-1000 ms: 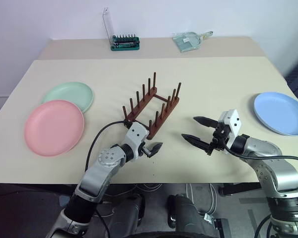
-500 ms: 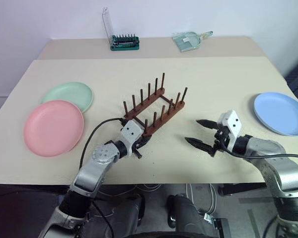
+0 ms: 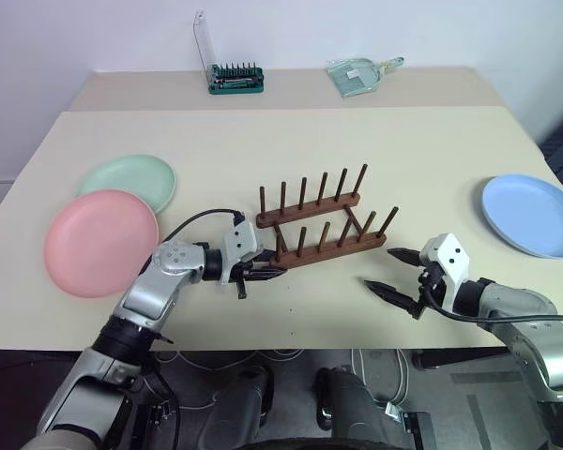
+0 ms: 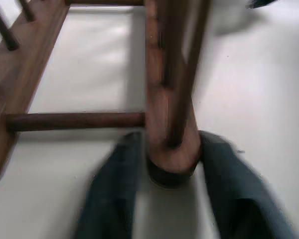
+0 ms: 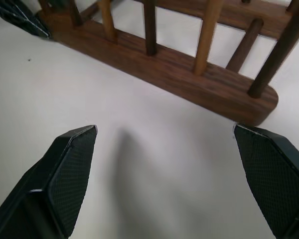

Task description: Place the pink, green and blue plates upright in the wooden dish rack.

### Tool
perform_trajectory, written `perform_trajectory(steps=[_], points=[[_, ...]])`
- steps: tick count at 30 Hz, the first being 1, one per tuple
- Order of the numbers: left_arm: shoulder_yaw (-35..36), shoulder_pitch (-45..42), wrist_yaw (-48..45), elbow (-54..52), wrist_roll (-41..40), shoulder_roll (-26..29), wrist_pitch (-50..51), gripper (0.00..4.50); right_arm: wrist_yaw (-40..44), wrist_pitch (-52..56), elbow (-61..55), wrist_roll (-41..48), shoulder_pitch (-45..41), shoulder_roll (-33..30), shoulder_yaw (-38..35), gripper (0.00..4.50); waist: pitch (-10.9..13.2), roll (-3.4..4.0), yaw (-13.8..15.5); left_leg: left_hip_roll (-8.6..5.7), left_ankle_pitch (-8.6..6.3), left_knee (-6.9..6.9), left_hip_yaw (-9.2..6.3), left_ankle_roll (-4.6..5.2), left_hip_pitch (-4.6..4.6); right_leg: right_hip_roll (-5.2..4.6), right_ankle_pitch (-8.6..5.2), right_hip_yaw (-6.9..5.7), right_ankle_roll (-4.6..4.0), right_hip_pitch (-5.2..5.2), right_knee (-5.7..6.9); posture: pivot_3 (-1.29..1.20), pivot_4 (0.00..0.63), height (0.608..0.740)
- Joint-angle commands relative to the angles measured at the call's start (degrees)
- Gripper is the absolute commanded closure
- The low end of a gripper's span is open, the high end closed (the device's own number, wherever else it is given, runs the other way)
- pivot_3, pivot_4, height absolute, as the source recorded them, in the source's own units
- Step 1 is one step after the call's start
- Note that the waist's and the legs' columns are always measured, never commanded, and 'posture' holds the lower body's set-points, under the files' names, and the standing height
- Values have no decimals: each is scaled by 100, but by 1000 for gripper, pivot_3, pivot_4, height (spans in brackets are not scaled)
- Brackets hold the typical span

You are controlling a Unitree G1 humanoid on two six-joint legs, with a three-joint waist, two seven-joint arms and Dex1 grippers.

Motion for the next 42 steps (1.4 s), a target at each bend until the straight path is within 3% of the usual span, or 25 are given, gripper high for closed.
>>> perform_trajectory(steps=[1, 3, 5, 6, 9, 15, 23, 42], points=[[233, 69, 139, -54, 81, 75, -173, 742, -42, -161, -217, 0, 5, 25, -139, 0, 0, 0, 3, 0, 0, 0, 1, 1, 0, 0, 1, 0, 0, -1, 0, 0, 150, 740], [317, 267, 220, -242, 87, 186, -122, 74, -20, -188, -166, -14, -21, 5, -122, 0, 0, 0, 1, 0, 0, 0, 0, 2, 0, 0, 1, 0, 0, -1, 0, 0, 150, 740], [443, 533, 277, -587, -12, 292, 45, 74, 36, -194, -108, -24, -50, -34, -83, 0, 0, 1, 2, 1, -1, -1, 0, 2, 1, 0, 1, 1, 0, -1, 0, 0, 150, 740], [556, 730, 316, -870, -148, 346, 240, 270, 71, -224, -30, -77, -80, -65, -31, 259, -1, 2, 5, 1, -1, -1, 0, 2, 1, 0, 1, 1, 0, -1, 0, 0, 150, 740], [733, 1165, 369, -1489, -395, 451, 574, 1487, 134, -289, 173, -190, -176, -83, 74, 1309, -1, 1, 9, 1, -2, 0, 1, 3, 1, 1, 0, 4, 0, 0, -1, 0, 150, 740], [523, 1560, 473, -2209, -473, 409, 970, 4493, 111, -513, 681, -664, -432, -75, 371, 4389, -1, 1, 43, 0, -8, 8, 0, -7, 1, 0, -2, 4, -3, 6, -1, 0, 150, 740], [128, 1220, 1727, -1747, 522, -164, 933, 4500, -110, -979, 1259, -1177, -733, 63, 568, 4455, -2, 1, 24, 0, -5, 14, 4, -2, 8, 2, 5, 4, 4, 17, 0, 0, 150, 740], [348, 734, 2390, -663, 792, -591, 396, 4500, -555, -1568, 2324, -1832, -1657, 634, 948, 4455, -13, -4, 11, 2, -6, 18, 3, -8, 30, 14, 20, 9, 5, 33, 2, 0, 150, 740]])
